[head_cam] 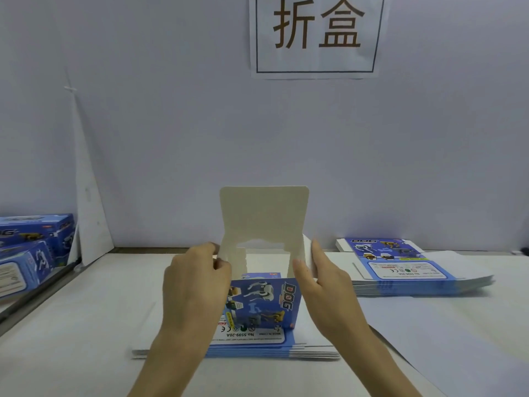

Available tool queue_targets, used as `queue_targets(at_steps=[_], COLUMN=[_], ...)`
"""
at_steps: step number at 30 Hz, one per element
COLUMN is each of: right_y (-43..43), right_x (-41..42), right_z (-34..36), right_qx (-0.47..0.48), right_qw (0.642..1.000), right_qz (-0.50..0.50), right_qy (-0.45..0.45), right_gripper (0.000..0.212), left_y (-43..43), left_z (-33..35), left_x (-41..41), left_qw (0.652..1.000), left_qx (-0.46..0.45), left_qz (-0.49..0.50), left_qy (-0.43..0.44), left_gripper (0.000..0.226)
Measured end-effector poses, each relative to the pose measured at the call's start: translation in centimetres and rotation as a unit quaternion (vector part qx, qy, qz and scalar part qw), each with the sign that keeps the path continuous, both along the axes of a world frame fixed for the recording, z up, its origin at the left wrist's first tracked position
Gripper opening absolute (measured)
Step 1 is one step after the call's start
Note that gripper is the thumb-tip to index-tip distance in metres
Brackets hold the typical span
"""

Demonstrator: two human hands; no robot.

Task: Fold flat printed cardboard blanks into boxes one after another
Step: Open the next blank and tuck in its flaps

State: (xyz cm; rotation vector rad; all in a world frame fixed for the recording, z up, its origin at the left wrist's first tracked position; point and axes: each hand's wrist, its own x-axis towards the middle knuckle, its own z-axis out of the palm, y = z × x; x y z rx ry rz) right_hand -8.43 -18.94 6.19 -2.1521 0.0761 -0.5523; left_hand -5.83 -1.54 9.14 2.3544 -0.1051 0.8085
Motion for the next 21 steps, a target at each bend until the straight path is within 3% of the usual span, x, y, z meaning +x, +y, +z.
queue_targets(at_steps=[3,6,8,9,11,14,16,18,21], right_y=[-1.2,-3.0,-3.9,-4.2,-4.5,-4.3,-4.2,-4.0,-4.1], right_x=[-0.1,0.0,0.1,0.1,0.1,0.3,0.4,0.6,0.6], right_z=[0.6,1.3,1.8,1.9,1.7,1.6,1.8,1.8,1.7], right_qx=[-0.038,0.019,0.08,0.102,0.109,0.136,0.216,0.263,0.248], right_qw=[0.999,0.999,0.996,0.994,0.993,0.99,0.976,0.964,0.968], right_qz=[-0.015,-0.026,-0.024,-0.017,0.009,0.036,0.035,0.033,0.019], right_qy=[0.01,0.031,0.042,0.045,0.041,0.013,0.013,0.007,-0.014], right_gripper=[0.026,0.026,0.026,0.026,0.027,0.029,0.038,0.055,0.058], left_y=[-0.3,0.6,0.9,0.7,-0.1,-1.0,-1.0,-1.0,-1.5], left_z=[-0.4,-1.1,-2.2,-3.2,-5.1,-7.0,-7.5,-7.4,-7.2], left_x=[0.5,2.4,3.3,3.7,4.3,5.0,5.1,4.9,4.6], left_qw=[0.991,0.935,0.92,0.918,0.914,0.926,0.925,0.926,0.934], left_qx=[-0.073,-0.201,-0.144,-0.109,-0.081,-0.082,-0.095,-0.089,-0.071], left_qz=[-0.097,-0.284,-0.338,-0.343,-0.337,-0.31,-0.331,-0.342,-0.323], left_qy=[-0.052,0.064,0.139,0.169,0.211,0.198,0.157,0.136,0.137], left_gripper=[0.015,0.079,0.12,0.13,0.119,0.05,0.023,0.018,0.048])
